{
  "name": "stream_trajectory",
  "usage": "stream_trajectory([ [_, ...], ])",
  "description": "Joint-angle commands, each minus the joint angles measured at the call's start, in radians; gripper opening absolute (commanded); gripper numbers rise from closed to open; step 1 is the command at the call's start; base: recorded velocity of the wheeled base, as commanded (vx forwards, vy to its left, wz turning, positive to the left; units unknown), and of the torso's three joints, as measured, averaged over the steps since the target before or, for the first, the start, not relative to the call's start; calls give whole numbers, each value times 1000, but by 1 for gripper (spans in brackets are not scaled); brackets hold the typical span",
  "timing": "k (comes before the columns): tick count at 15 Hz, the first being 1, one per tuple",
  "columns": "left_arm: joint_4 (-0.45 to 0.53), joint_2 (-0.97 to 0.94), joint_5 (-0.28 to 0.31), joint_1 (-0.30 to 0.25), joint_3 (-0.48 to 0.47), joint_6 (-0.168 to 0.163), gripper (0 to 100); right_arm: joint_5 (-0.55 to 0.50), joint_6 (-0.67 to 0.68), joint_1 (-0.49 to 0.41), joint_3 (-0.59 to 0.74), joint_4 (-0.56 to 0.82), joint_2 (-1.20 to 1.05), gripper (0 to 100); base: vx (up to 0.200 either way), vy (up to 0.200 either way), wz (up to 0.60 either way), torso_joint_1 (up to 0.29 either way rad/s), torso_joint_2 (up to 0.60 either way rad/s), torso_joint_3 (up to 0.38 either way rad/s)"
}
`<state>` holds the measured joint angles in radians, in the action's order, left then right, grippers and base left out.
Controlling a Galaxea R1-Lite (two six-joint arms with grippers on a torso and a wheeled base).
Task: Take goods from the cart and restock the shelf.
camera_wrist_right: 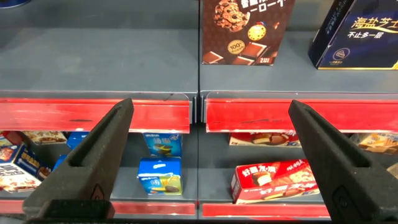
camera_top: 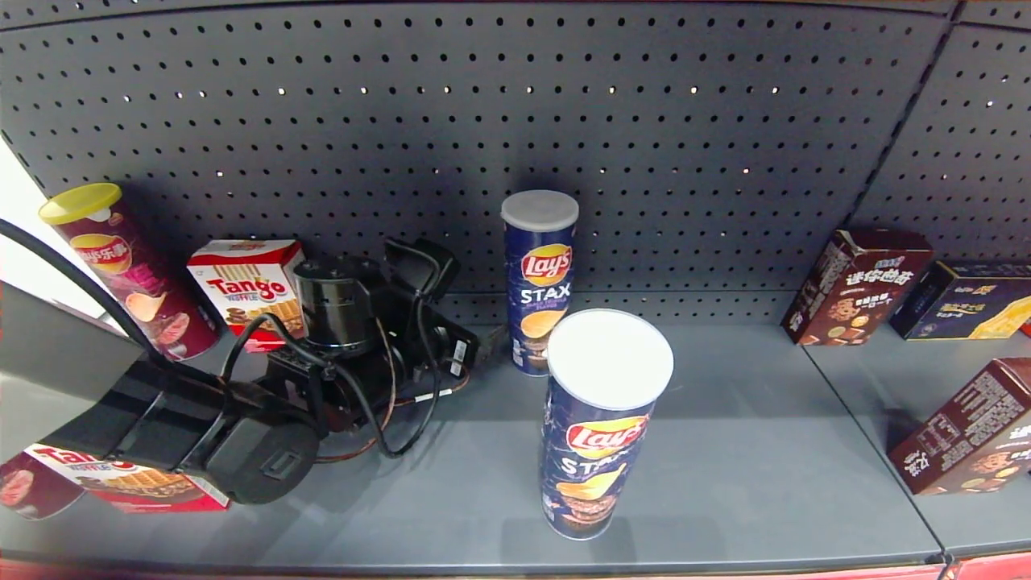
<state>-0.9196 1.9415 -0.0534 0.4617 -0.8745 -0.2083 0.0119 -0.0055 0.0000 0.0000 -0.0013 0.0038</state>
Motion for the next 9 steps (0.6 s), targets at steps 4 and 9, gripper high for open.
stream_trajectory([
  [4,-1,11,0,11,-5,0,100,0,-1,0,0,0,1,100,0,0,0,0,0,0],
  [9,-1,5,0,14,0,0,100,0,-1,0,0,0,1,100,0,0,0,0,0,0],
])
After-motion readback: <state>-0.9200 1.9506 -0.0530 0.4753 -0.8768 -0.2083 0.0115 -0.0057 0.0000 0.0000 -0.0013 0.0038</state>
